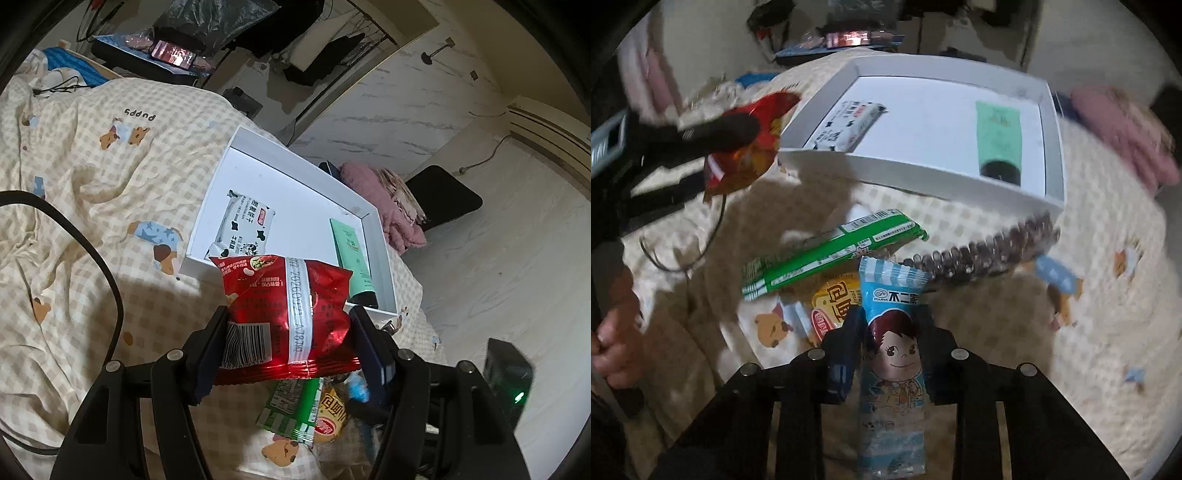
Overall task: Organize objects
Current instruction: 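Grasp the blue-and-white milk candy stick with the right gripper and lift it, then carry the red bag with the left gripper while the right carries the candy stick toward the box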
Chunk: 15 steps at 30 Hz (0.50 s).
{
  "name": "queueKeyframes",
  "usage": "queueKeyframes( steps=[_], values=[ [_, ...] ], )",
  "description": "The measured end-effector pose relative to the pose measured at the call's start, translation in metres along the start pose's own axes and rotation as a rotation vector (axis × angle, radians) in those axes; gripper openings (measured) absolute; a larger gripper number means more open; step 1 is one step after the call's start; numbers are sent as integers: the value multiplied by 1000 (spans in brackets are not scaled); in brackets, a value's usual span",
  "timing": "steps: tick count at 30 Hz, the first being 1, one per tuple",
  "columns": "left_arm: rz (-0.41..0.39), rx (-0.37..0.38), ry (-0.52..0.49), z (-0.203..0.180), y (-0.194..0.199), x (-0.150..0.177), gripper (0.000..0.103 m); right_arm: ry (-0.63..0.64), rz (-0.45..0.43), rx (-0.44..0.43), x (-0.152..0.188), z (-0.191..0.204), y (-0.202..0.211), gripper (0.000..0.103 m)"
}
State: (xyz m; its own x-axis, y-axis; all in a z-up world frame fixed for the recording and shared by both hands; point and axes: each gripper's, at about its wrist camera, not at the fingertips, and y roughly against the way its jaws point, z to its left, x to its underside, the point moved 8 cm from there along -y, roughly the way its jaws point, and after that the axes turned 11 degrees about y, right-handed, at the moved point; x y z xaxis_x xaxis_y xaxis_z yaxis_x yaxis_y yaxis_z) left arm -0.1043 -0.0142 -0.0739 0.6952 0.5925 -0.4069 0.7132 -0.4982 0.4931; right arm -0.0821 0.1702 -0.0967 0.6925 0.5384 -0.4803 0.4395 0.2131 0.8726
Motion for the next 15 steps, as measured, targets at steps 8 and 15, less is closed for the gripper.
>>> queueKeyframes(
  steps=[8,15],
  values=[
    [1,-3,2,2,-1,1,68,-140,-85,-157,-10,2,15,21],
    [7,-8,-23,-2,-3,5,68,-170,-170,-194,-27,6,29,21]
  ],
)
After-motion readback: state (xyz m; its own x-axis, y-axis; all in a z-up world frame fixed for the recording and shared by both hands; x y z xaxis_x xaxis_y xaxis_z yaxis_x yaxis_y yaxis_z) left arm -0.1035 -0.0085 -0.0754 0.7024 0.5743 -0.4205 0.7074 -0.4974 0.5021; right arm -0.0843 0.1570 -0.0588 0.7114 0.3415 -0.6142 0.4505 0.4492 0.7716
